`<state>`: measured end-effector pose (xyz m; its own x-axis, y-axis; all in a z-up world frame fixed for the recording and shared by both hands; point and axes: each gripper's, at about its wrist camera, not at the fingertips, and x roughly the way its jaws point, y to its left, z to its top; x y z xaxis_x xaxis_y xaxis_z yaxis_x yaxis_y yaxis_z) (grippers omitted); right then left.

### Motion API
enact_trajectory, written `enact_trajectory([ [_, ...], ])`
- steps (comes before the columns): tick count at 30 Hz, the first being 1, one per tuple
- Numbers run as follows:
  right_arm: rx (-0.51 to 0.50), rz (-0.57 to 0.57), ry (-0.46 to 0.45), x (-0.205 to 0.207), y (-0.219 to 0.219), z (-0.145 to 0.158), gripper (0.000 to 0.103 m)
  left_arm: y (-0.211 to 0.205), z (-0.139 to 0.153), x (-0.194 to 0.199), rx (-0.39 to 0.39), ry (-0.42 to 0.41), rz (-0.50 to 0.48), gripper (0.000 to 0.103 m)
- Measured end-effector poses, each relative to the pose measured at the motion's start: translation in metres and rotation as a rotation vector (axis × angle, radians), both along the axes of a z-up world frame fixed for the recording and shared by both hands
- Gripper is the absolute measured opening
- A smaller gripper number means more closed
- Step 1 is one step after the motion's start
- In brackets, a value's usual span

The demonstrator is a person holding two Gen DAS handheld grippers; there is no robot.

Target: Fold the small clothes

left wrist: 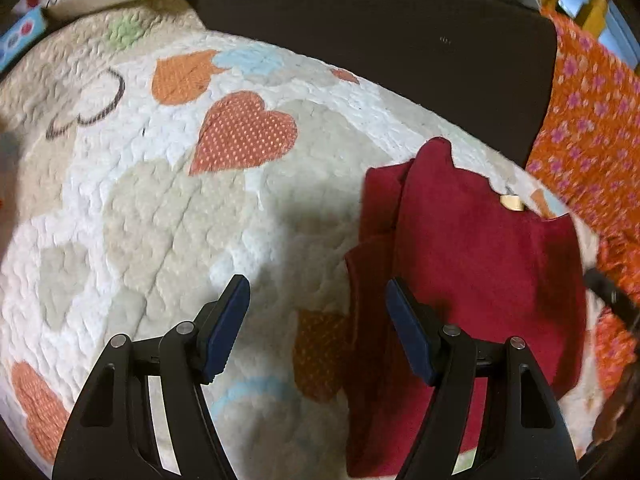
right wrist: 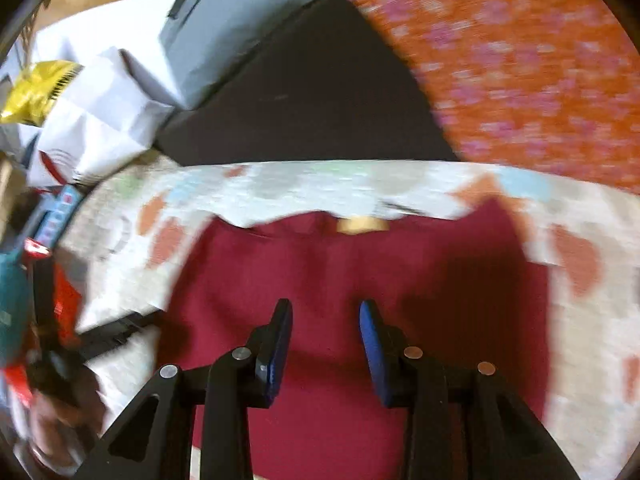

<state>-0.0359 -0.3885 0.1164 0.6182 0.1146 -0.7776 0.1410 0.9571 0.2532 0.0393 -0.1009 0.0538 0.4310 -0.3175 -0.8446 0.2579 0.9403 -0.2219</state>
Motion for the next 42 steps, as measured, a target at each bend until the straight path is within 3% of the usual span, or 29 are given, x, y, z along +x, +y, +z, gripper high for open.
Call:
enact_trajectory([
  [8,-0.027,0.153,0.014,0.102,0.083,-0.049,0.033,0.010,-0.019,0.007,0.044,0.041,-0.010,0.071],
  [11,-0.012,0.149,0.115,0.129,0.096,-0.080,0.034,0.011,-0.023,0.007,0.049,0.051,-0.013,0.071],
  [16,0.017,0.150,0.088,0.115,0.088,-0.067,0.033,0.013,-0.016,0.003,0.029,0.040,-0.008,0.071],
  [27,0.009,0.049,0.020,0.036,0.040,-0.036,0.033,0.015,0.000,-0.003,-0.018,0.021,0.002,0.071],
  [38,0.000,0.018,0.076,0.040,0.023,-0.055,0.040,0.014,0.004,-0.014,-0.103,0.056,-0.032,0.071],
  [42,0.024,-0.034,0.076,0.058,0.012,-0.075,0.041,0.023,0.012,-0.015,-0.210,0.083,-0.030,0.071],
])
